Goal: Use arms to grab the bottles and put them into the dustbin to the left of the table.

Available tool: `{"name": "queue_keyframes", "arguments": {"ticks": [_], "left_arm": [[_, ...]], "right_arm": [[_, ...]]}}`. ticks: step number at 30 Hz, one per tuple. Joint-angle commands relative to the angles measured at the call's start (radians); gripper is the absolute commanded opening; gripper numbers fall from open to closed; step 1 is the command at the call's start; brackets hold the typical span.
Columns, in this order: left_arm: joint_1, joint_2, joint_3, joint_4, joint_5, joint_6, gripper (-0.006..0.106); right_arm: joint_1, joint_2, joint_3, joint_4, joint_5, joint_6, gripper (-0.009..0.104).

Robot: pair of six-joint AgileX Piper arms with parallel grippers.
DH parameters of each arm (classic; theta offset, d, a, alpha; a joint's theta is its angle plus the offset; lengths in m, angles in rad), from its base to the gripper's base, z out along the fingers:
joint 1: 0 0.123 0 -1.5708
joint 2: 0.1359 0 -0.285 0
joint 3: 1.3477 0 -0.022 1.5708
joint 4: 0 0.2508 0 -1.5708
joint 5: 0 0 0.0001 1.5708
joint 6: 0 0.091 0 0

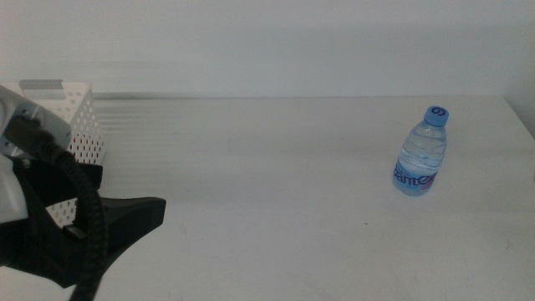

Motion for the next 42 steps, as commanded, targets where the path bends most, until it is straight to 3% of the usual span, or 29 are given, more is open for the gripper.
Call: {"name": "queue_keyframes", "arguments": {"ticks": [1, 4, 8, 17, 21, 24, 27, 34, 39, 42], "left_arm": [[-0.004, -0.004, -0.025, -0.020, -0.064, -0.013, 0.090], [-0.004, -0.004, -0.025, -0.020, -0.064, -0.013, 0.090], [-0.004, -0.004, -0.025, -0.020, -0.064, -0.013, 0.090], [-0.004, -0.004, -0.025, -0.020, -0.064, -0.013, 0.090], [-0.004, -0.004, -0.025, -0.020, -0.064, -0.013, 0.090], [-0.004, -0.004, -0.025, -0.020, -0.064, -0.013, 0.090], [-0.004, -0.004, -0.025, -0.020, -0.064, -0.013, 0.090], [-0.004, -0.004, -0.025, -0.020, -0.064, -0.013, 0.090], [-0.004, -0.004, -0.025, -0.020, -0.064, -0.013, 0.090], [-0.004, -0.004, -0.025, -0.020, -0.064, -0.013, 0.090]], "right_arm": [[-0.004, 0.082, -0.036, -0.054, -0.203, 0.071, 0.063], [-0.004, 0.175, -0.036, -0.128, -0.308, 0.191, 0.063], [-0.004, 0.307, -0.036, -0.165, -0.438, 0.285, 0.063], [-0.004, 0.653, -0.036, -0.250, -0.724, 0.296, 0.063], [-0.004, 0.811, -0.036, -0.273, -0.976, 0.296, 0.072], [-0.004, 0.919, -0.053, -0.267, -1.084, 0.296, 0.085], [-0.004, 1.021, -0.097, -0.257, -1.117, 0.296, 0.096], [-0.004, 1.148, -0.225, -0.226, -1.120, 0.289, 0.096], [-0.004, 1.180, -0.298, -0.287, -1.110, 0.307, 0.096], [-0.002, 1.181, -0.330, -0.292, -1.079, 0.307, 0.096]]}}
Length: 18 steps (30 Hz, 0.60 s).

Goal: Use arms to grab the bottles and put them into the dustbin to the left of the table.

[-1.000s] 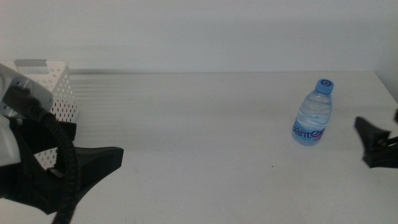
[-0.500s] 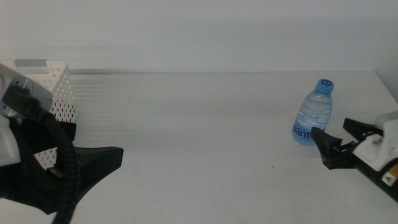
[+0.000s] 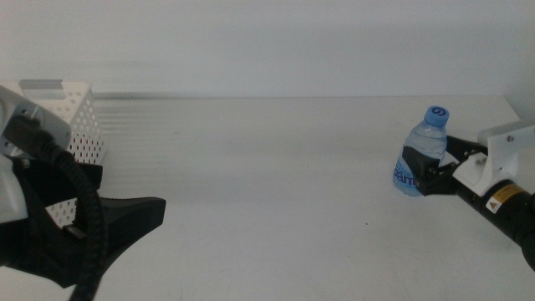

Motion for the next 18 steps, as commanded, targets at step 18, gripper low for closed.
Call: {"name": "queue_keyframes", "arguments": {"ticks": [18], "left_arm": [[-0.004, -0.004, -0.025, -0.020, -0.064, -0.013, 0.090]], "right_arm": [[-0.002, 0.023, -0.115, -0.044, -0.009, -0.013, 0.069]]}}
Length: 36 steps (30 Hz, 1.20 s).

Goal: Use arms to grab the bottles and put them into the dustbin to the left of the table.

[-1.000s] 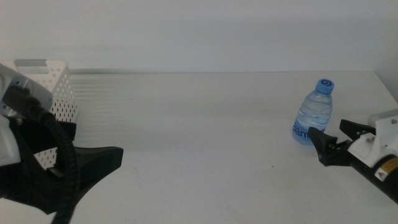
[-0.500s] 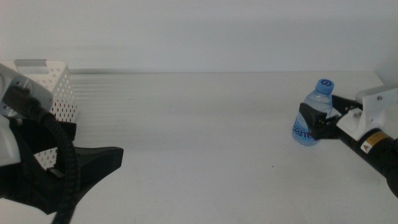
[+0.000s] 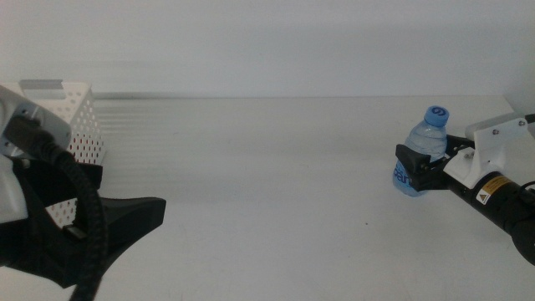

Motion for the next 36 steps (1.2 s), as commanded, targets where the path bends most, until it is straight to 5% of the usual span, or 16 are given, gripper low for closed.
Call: {"name": "queue_keyframes", "arguments": {"ticks": [1, 4, 5, 11, 19, 32, 36], "left_arm": [[-0.004, -0.004, -0.025, -0.020, -0.064, -0.013, 0.090], [-0.004, -0.004, -0.025, -0.020, -0.064, -0.013, 0.090], [-0.004, -0.004, -0.025, -0.020, -0.064, -0.013, 0.090], [-0.004, -0.004, -0.025, -0.020, -0.063, -0.013, 0.090], [-0.004, -0.004, -0.025, -0.020, -0.063, -0.013, 0.090], [-0.004, -0.004, -0.025, -0.020, -0.063, -0.013, 0.090], [-0.004, -0.004, -0.025, -0.020, -0.063, -0.013, 0.090]], "right_arm": [[-0.002, -0.037, -0.022, -0.026, -0.056, -0.010, 0.053], [0.022, -0.042, -0.024, -0.088, -0.042, 0.012, 0.003], [0.038, -0.045, -0.033, -0.109, -0.041, 0.022, 0.000], [0.183, -0.098, -0.160, -0.239, -0.024, 0.147, 0.000], [0.446, -0.070, -0.438, -0.330, 0.228, 0.314, 0.000], [0.560, 0.141, -0.658, -0.253, 0.265, 0.302, 0.000], [0.561, 0.150, -0.658, -0.241, 0.273, 0.302, 0.012]]}}
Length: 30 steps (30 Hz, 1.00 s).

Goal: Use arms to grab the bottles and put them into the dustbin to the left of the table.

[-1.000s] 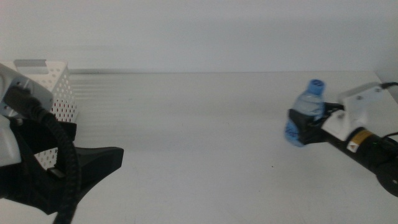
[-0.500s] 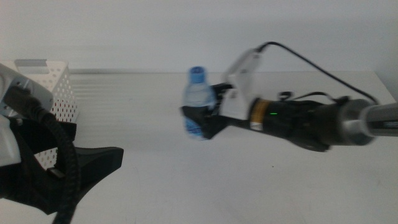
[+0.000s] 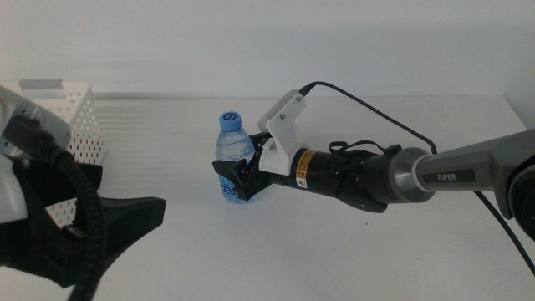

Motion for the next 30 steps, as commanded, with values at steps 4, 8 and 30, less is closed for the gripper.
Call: {"name": "queue_keyframes", "arguments": {"ticks": [4, 8, 30], "left_arm": [[-0.004, -0.004, -0.025, -0.020, -0.063, -0.013, 0.090], [-0.004, -0.004, -0.025, -0.020, -0.063, -0.013, 0.090], [-0.004, -0.004, -0.025, -0.020, -0.063, -0.013, 0.090]], "right_arm": [[-0.002, -0.087, -0.025, 0.008, -0.093, 0.019, 0.070], [-0.021, -0.160, 0.028, -0.035, -0.092, 0.064, 0.083], [-0.131, -1.087, 0.586, -0.281, 0.226, 0.578, 0.072]]}}
